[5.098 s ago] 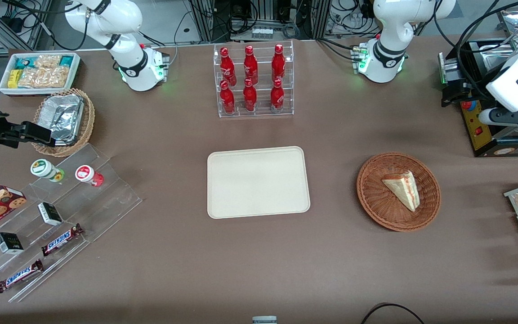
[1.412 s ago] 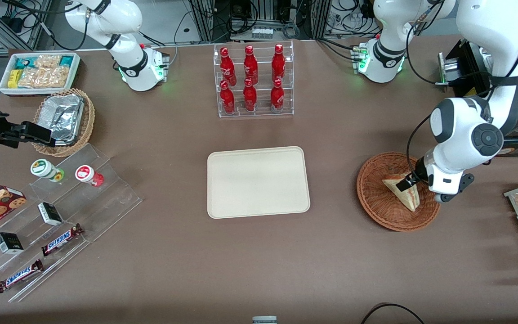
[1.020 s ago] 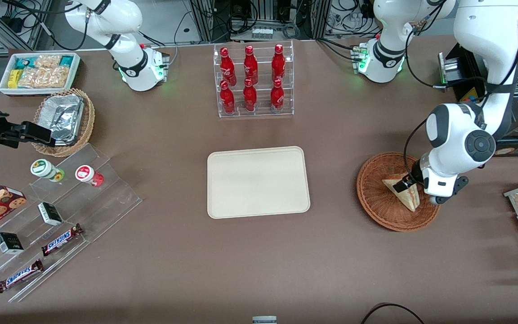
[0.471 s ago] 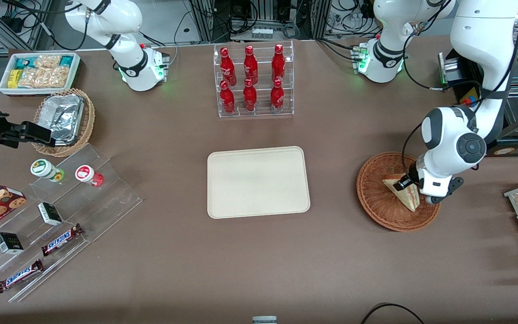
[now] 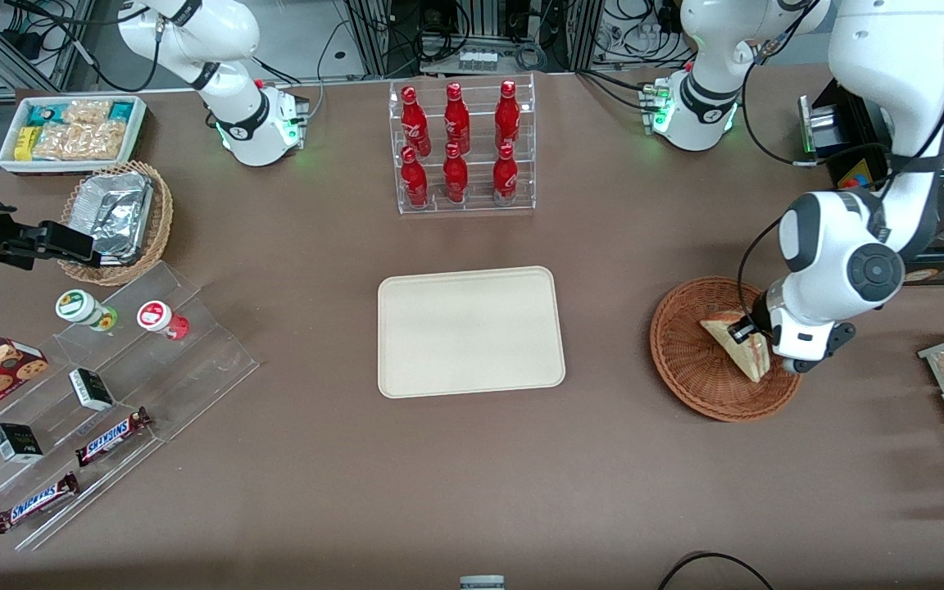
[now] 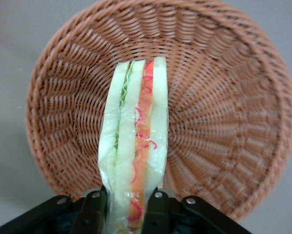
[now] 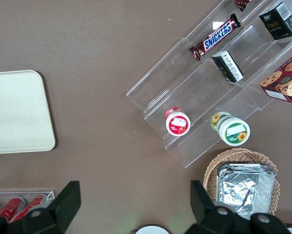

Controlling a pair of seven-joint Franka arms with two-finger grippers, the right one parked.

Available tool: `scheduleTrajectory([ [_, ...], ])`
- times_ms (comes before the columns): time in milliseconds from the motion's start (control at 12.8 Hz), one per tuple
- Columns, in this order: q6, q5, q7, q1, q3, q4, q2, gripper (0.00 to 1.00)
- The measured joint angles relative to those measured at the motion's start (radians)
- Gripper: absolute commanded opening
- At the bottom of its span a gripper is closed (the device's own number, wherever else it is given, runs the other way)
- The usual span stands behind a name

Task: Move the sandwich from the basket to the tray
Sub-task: 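Lift the sandwich and carry it over the cream tray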

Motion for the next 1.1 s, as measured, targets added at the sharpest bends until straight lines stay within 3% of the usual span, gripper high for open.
scheduleTrajectory([
  [235,-0.145,0.0,0.003,-0.041,-0.024,0.107,-0.018,0.0],
  [627,-0.173,0.0,0.002,-0.19,-0.039,0.194,-0.003,0.0],
  [1098,-0.172,-0.001,-0.02,-0.415,-0.044,0.375,0.157,0.0],
])
